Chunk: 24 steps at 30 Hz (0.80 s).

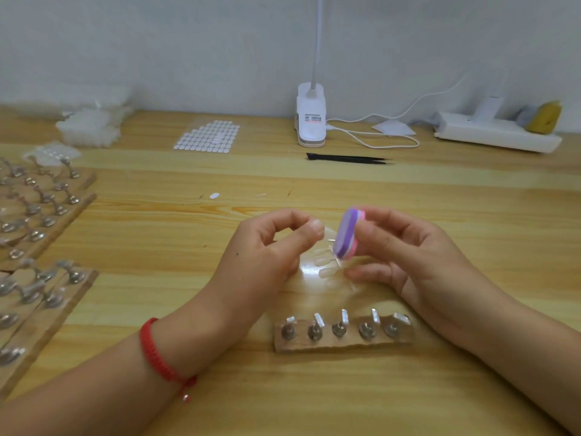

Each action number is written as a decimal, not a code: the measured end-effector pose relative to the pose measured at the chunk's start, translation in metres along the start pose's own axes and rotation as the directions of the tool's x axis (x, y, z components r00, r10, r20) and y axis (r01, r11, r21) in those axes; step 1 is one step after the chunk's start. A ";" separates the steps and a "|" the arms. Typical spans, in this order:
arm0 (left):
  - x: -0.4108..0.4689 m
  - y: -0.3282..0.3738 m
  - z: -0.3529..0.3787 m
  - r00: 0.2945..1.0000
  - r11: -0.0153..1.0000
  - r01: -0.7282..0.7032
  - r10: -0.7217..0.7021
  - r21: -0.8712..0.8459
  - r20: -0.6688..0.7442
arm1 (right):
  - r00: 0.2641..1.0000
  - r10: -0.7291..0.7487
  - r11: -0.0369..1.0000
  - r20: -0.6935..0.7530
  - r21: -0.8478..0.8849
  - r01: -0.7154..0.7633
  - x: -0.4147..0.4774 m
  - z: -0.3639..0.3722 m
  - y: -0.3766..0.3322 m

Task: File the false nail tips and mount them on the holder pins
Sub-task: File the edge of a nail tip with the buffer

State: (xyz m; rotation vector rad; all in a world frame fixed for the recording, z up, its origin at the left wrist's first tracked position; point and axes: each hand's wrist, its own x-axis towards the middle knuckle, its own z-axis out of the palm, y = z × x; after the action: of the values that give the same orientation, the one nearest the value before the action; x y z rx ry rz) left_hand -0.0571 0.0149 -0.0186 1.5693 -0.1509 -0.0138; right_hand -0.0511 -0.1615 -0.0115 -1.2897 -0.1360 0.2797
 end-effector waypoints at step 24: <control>0.000 0.000 0.000 0.999 1.000 -0.020 0.019 0.008 0.042 | 0.996 0.043 0.994 0.076 -0.108 -0.035 0.000 0.000 0.001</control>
State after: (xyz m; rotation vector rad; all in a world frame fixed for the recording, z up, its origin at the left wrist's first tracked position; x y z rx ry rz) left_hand -0.0567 0.0150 -0.0187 1.5763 -0.1996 -0.0311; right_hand -0.0513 -0.1610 -0.0122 -1.3886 -0.1946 0.3611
